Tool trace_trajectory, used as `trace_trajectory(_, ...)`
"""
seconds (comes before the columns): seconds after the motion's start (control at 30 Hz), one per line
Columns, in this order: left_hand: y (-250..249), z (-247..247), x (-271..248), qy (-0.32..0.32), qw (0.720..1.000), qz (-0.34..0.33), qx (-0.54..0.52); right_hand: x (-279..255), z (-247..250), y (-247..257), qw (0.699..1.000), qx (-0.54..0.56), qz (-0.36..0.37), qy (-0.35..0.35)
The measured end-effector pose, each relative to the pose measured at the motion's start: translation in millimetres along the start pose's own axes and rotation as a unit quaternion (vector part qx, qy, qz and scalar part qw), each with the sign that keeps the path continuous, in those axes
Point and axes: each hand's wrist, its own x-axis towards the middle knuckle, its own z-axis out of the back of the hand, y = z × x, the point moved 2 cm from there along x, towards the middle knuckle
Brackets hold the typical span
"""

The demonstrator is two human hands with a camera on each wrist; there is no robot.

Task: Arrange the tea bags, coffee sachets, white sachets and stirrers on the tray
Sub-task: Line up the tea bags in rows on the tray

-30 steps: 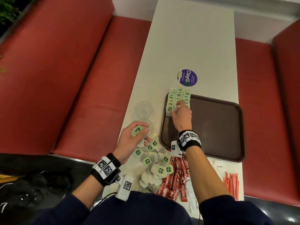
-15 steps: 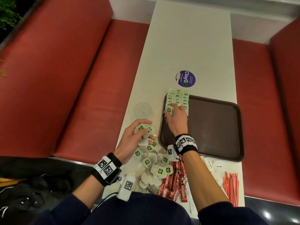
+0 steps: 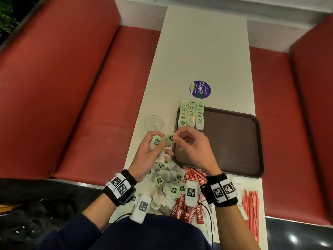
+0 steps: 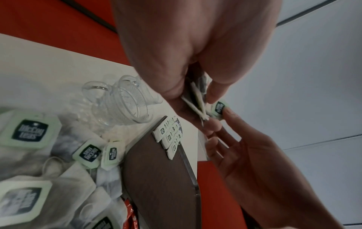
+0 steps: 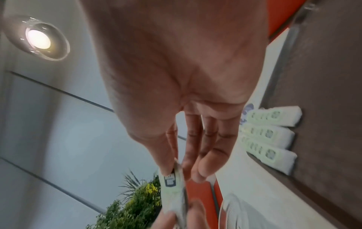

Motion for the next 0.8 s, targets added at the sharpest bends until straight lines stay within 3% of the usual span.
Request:
trace_trajectory(0.2, -1.5, -7.4, 0.6, 0.024, 0.999, 0.001, 0.036, -0.4, 19.8, 19.5, 0.995, -0.081, 0.056, 0.007)
trace_trajectory(0.33, -0.6, -10.1, 3.6, 0.031, 0.999, -0.011, 0.034, -0.9, 21.0, 26.3, 0.996, -0.055, 0.067, -0.008)
trace_trajectory(0.43, -0.7, -12.9, 5.4, 0.011, 1.0, -0.015, 0.014, -3.2, 18.4, 23.6, 0.999, -0.011, 0.045, -0.03)
trace_trajectory(0.57, 0.6, -16.2, 6.6, -0.001, 1.0, -0.005, -0.007, -3.8, 11.9, 13.0, 0.999, -0.028, 0.031, -0.001)
trace_trajectory(0.63, 1.6, -15.9, 6.3, -0.009, 1.0, 0.004, -0.009, 0.8, 18.0, 4.2, 0.998, -0.038, 0.03, -0.036)
trace_trajectory(0.73, 2.0, -12.5, 6.2, -0.023, 1.0, 0.008, -0.004, 17.2, 38.0, -25.8, 0.987, -0.116, 0.0, -0.111)
trace_trajectory(0.8, 2.5, -9.9, 5.5, -0.028, 1.0, 0.009, -0.004, 32.2, 49.3, -53.9, 0.975, -0.184, -0.047, -0.118)
